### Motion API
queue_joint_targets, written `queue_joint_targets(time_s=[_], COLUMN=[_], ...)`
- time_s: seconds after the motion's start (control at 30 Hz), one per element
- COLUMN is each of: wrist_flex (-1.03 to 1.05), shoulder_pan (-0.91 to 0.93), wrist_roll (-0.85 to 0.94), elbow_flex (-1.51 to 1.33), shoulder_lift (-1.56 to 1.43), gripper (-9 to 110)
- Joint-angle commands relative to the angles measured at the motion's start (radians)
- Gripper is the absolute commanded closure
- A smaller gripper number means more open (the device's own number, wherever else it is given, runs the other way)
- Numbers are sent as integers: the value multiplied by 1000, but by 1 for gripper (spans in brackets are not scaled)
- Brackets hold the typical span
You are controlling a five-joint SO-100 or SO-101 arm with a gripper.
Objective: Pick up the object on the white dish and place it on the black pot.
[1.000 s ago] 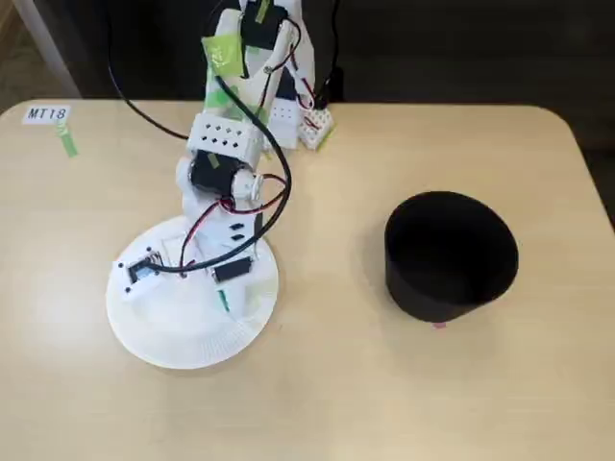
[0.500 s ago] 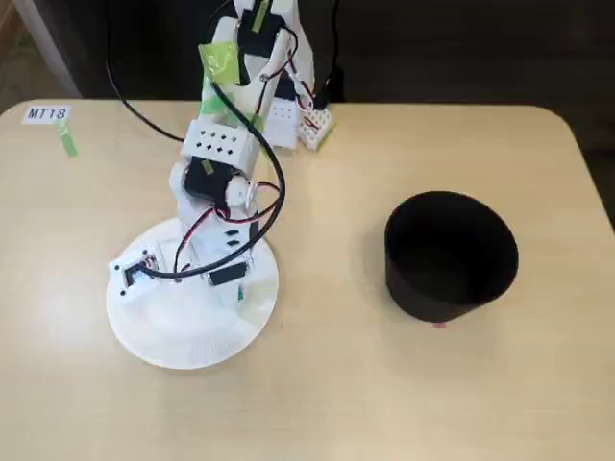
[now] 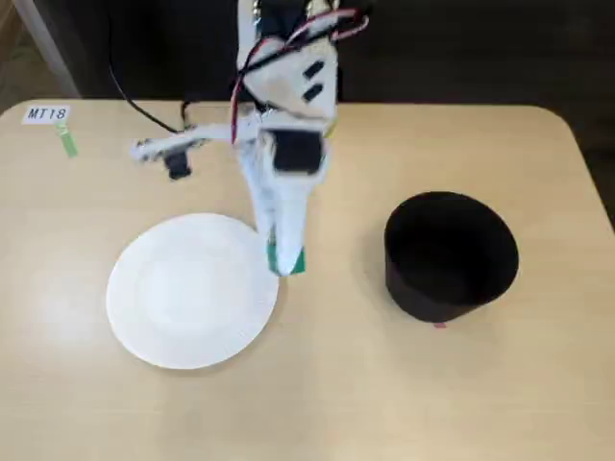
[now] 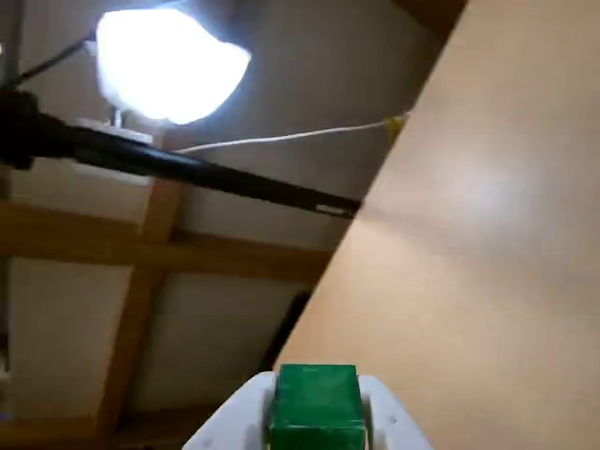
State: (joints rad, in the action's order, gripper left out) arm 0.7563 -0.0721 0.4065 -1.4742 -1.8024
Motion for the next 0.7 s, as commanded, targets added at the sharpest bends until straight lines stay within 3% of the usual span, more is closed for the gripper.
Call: queue_joint_targets(time_s=[0.0, 0.37, 0.67], wrist_flex=[-87, -117, -83], shoulder_pan=[-138, -509, -597], wrist_roll=[-32, 9, 41], elbow_flex=[8, -169, -342], shoulder_lift=[-58, -48, 40], gripper=[102, 102, 102])
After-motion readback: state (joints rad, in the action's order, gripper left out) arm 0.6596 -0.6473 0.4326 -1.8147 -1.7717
